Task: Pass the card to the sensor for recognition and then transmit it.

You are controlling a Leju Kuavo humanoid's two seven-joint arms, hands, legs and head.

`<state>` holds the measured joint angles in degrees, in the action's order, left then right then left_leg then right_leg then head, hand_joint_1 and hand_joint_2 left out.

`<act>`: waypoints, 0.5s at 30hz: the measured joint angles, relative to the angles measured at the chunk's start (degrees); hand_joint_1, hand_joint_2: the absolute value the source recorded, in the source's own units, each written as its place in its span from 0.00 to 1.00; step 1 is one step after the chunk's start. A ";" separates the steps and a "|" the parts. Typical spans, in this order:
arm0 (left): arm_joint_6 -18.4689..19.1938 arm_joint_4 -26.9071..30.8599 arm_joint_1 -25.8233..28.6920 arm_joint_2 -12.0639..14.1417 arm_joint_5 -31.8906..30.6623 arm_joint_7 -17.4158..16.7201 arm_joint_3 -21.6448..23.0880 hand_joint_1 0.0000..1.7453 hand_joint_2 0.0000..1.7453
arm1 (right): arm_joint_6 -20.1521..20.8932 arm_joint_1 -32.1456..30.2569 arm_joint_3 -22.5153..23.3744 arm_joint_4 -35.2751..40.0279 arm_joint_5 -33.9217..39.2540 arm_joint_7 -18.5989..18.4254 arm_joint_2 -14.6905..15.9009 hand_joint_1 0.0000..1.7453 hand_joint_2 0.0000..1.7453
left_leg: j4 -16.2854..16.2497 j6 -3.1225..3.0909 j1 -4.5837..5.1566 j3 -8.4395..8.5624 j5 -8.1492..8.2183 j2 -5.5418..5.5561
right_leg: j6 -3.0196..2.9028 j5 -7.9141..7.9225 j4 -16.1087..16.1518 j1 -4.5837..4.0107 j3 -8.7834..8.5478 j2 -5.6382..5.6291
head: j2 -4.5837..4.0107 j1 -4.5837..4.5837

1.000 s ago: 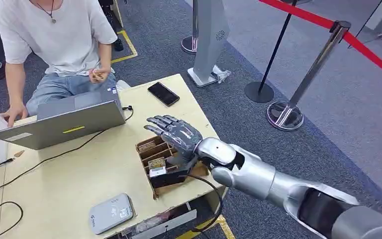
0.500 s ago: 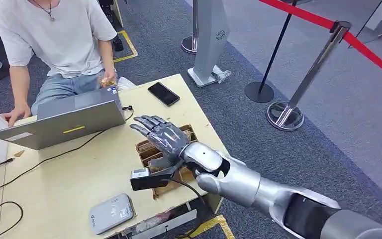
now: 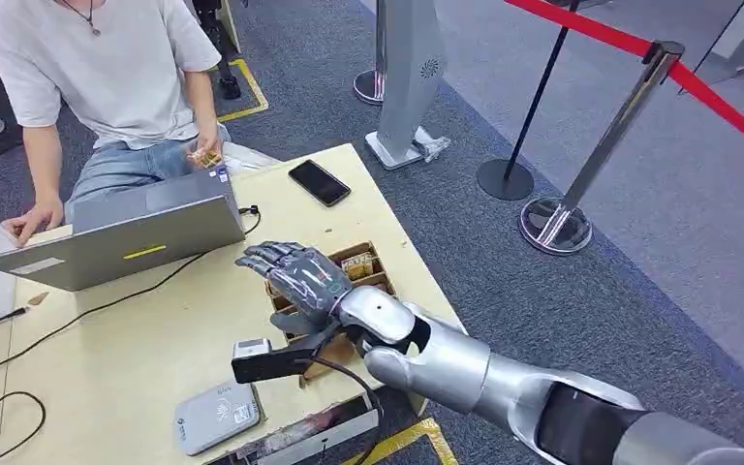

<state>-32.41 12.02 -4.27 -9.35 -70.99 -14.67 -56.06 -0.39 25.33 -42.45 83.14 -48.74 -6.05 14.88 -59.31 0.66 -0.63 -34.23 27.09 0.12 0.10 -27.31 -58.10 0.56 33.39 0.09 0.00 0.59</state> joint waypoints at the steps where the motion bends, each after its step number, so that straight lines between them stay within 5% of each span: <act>1: 0.00 0.00 -0.01 0.00 0.00 0.00 0.00 0.00 0.00 | 0.00 0.00 0.00 -0.09 -0.20 -0.13 -0.07 0.54 1.00 | 0.00 0.00 0.00 0.00 0.00 0.00 | 0.00 0.00 0.00 0.00 0.00 0.00 | 0.00 -0.02; 15: 0.02 0.00 0.00 0.00 -0.26 -0.11 0.00 0.00 0.00 | -0.09 -0.17 0.11 -1.27 -1.75 -0.96 -0.20 0.49 1.00 | 0.00 0.00 0.00 0.01 0.00 0.00 | 0.00 0.00 0.00 0.00 0.00 -0.01 | 0.00 -0.02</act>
<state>-32.39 12.02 -4.27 -9.35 -71.25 -14.78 -56.06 -0.48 25.16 -42.34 81.88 -50.49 -7.02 14.69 -59.31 0.66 -0.63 -34.22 27.09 0.11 0.10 -27.31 -58.10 0.56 33.40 0.09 0.00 0.57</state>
